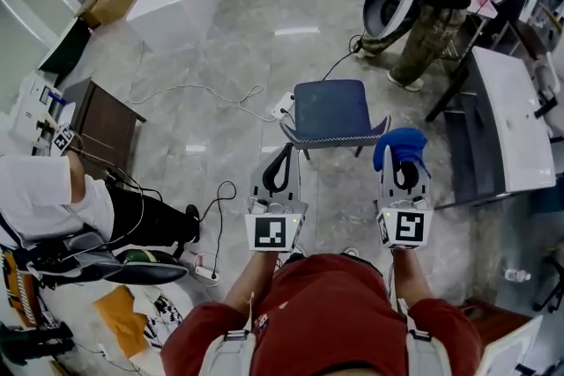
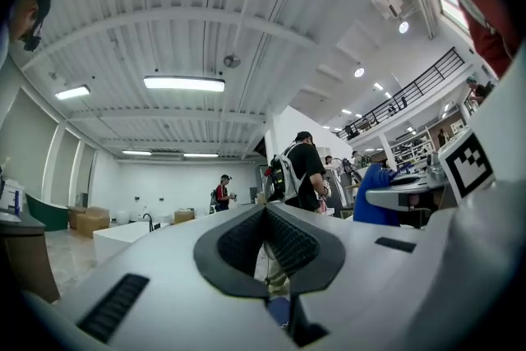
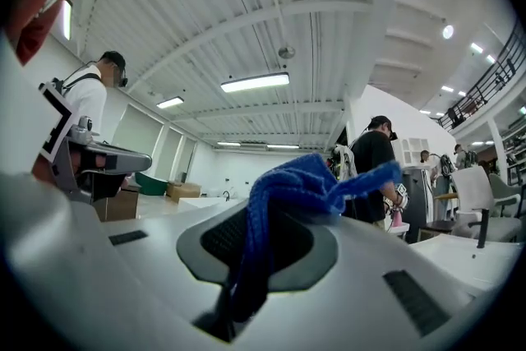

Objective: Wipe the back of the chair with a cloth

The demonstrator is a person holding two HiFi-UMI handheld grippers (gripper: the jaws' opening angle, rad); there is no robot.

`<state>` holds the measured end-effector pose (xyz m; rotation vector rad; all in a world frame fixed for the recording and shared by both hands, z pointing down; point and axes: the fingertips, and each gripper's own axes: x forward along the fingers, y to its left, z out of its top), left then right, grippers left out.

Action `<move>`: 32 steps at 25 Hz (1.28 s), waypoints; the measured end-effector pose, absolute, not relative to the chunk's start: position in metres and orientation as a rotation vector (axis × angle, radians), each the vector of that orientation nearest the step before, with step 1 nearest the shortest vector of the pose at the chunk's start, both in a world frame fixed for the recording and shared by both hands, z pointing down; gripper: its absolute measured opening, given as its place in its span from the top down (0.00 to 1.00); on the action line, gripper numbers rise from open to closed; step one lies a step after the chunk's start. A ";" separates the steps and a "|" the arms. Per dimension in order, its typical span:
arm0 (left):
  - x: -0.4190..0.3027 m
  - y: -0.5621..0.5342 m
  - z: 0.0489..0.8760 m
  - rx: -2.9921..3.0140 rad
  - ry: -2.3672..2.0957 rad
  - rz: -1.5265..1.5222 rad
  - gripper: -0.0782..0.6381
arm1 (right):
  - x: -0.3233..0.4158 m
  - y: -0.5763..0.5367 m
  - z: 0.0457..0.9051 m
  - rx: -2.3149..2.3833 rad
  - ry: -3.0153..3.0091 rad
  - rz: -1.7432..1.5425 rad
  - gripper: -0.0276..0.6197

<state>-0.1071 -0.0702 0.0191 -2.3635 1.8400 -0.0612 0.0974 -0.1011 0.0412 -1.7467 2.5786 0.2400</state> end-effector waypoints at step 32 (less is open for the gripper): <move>-0.109 -0.092 0.000 -2.333 1.857 -0.025 0.87 | 0.071 -0.130 0.012 -1.651 2.620 0.308 0.87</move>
